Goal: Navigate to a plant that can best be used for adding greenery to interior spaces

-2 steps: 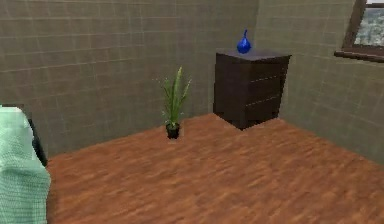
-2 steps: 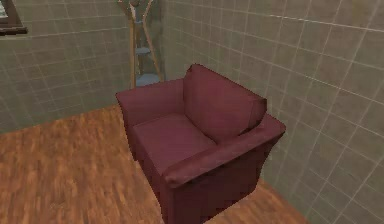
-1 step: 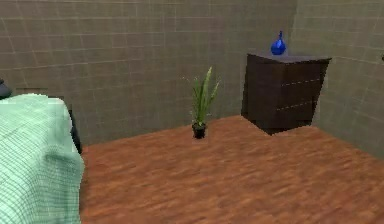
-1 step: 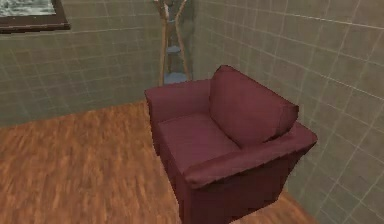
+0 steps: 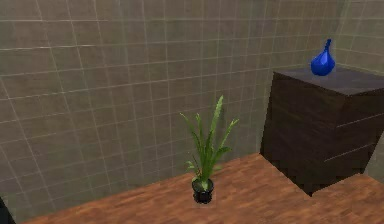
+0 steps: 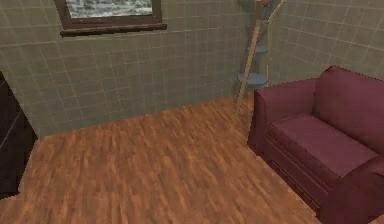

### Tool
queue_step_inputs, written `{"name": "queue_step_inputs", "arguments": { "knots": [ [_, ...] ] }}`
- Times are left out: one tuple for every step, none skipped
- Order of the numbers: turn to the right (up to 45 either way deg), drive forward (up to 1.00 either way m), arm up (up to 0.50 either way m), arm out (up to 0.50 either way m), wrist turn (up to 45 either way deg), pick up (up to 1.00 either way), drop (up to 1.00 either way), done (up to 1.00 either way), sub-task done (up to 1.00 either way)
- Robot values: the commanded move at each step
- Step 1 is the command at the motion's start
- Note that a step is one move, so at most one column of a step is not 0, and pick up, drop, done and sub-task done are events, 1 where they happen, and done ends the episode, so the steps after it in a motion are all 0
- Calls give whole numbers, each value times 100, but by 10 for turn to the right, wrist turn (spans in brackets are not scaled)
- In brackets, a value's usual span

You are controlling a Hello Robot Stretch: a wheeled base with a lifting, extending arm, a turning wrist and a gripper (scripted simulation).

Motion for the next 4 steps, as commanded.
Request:
{"name": "queue_step_inputs", "arguments": {
  "knots": [
    [-120, 0, 0, 0, 0, 0, 0, 0, 0],
    [0, 20, 0, 0, 0, 0, 0, 0, 0],
    [180, 0, 0, 0, 0, 0, 0, 0, 0],
    [0, 0, 0, 0, 0, 0, 0, 100, 0]
  ]
}}
